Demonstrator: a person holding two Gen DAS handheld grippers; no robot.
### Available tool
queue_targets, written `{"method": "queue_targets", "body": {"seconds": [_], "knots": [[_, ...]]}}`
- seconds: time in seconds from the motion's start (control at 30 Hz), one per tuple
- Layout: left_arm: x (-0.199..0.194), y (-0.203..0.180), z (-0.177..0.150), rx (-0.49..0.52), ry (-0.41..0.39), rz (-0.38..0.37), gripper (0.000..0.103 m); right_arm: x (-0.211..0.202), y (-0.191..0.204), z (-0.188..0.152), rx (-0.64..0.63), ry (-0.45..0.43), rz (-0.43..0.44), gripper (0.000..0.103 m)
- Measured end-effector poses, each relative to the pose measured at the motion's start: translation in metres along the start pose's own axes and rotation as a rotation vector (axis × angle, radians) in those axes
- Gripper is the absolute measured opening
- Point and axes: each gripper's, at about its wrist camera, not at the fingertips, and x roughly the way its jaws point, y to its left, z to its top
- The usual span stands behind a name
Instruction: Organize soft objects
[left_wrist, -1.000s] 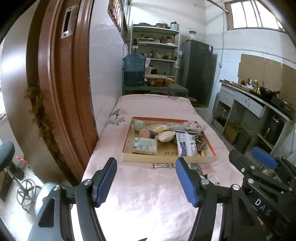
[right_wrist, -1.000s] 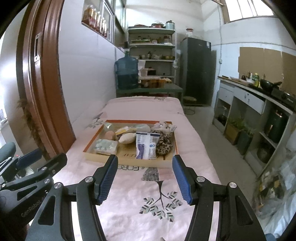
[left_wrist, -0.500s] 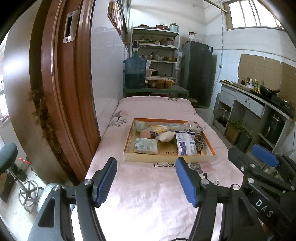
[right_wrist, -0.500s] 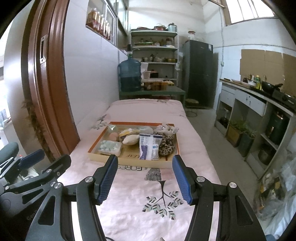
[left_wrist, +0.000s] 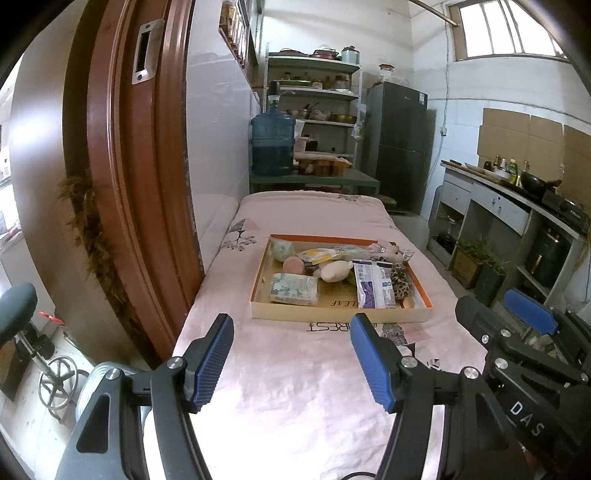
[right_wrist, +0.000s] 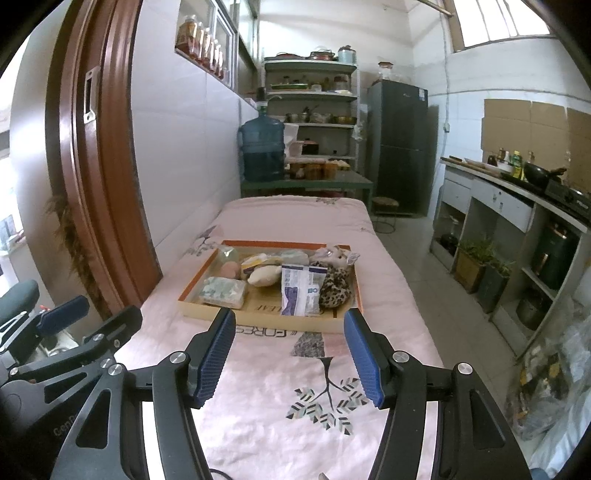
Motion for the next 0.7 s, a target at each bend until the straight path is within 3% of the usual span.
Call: {"method": "queue_targets", "body": {"seconds": [0.7], "knots": [[-0.0001,0.0001,0.0000,0.000,0.000,-0.001,0.066,-0.0015,0.0010,-0.0017,0.002,0.003,0.003,0.063]]}}
